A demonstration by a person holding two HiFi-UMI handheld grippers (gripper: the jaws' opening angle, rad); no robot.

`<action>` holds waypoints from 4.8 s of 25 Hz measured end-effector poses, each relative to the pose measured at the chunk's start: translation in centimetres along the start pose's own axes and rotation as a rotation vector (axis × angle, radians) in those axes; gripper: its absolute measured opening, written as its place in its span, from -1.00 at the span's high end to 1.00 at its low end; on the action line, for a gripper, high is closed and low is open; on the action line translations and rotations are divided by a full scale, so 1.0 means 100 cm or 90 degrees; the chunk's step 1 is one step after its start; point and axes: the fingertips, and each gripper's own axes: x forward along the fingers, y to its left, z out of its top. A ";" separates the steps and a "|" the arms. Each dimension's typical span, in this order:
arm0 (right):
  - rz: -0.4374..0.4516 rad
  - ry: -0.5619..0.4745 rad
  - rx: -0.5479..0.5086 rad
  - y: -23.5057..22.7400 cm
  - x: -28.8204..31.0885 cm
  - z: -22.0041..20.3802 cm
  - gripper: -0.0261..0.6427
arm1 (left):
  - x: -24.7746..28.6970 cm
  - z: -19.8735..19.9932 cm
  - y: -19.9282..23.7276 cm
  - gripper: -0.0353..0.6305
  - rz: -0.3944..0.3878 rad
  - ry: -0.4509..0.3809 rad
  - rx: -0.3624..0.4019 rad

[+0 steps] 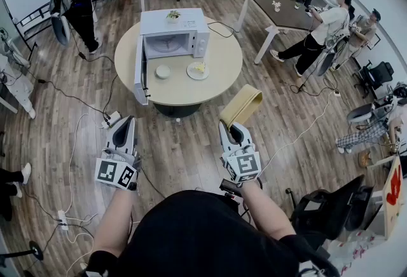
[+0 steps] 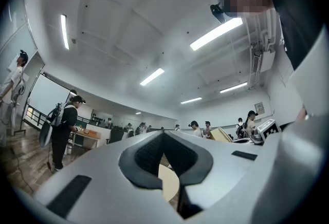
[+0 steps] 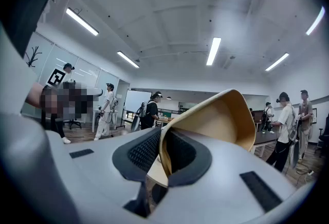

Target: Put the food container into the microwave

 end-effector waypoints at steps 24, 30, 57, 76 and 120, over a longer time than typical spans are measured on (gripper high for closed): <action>0.007 -0.027 -0.039 0.048 -0.011 0.016 0.77 | -0.021 -0.011 0.018 0.84 -0.034 0.001 -0.026; -0.020 -0.031 -0.043 0.070 -0.030 0.020 0.77 | -0.039 -0.009 0.029 0.84 -0.045 -0.002 -0.036; 0.001 -0.053 -0.009 0.056 0.024 0.016 0.77 | -0.019 -0.011 0.049 0.84 -0.020 0.008 0.011; 0.057 -0.047 0.055 -0.051 0.132 -0.024 0.77 | 0.108 -0.035 0.057 0.84 0.034 0.036 0.040; 0.067 -0.033 0.019 -0.070 0.248 -0.030 0.77 | 0.231 -0.066 0.120 0.84 -0.022 0.046 0.058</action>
